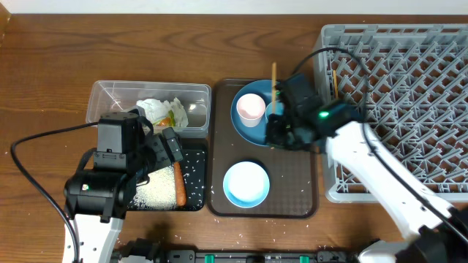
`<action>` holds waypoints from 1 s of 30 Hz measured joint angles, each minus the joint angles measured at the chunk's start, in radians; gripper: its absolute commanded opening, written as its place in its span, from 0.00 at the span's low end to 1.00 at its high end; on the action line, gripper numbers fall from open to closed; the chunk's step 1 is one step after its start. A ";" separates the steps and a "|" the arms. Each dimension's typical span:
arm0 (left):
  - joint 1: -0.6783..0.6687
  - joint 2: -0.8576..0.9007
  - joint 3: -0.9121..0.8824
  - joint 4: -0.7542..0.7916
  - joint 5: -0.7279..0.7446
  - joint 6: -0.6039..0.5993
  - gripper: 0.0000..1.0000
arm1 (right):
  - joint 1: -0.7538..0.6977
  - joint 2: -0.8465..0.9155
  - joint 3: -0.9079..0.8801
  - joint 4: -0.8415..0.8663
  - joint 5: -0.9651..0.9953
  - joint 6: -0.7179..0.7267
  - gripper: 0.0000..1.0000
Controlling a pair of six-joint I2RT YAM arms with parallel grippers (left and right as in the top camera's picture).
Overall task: Sort waste into correct bins and load items into the dishwasher rack
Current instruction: 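Carry the chopstick into the dish rack, stand it upright, release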
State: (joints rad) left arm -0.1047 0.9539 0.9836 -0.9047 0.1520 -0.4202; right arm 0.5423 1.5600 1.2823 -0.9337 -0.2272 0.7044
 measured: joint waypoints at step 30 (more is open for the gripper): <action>0.000 0.000 0.000 0.000 0.000 0.000 0.96 | -0.310 -0.119 0.011 -0.185 0.339 -0.635 0.01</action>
State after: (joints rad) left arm -0.1047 0.9539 0.9836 -0.9051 0.1516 -0.4202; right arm 0.2321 1.4406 1.2930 -1.1187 0.1120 0.0696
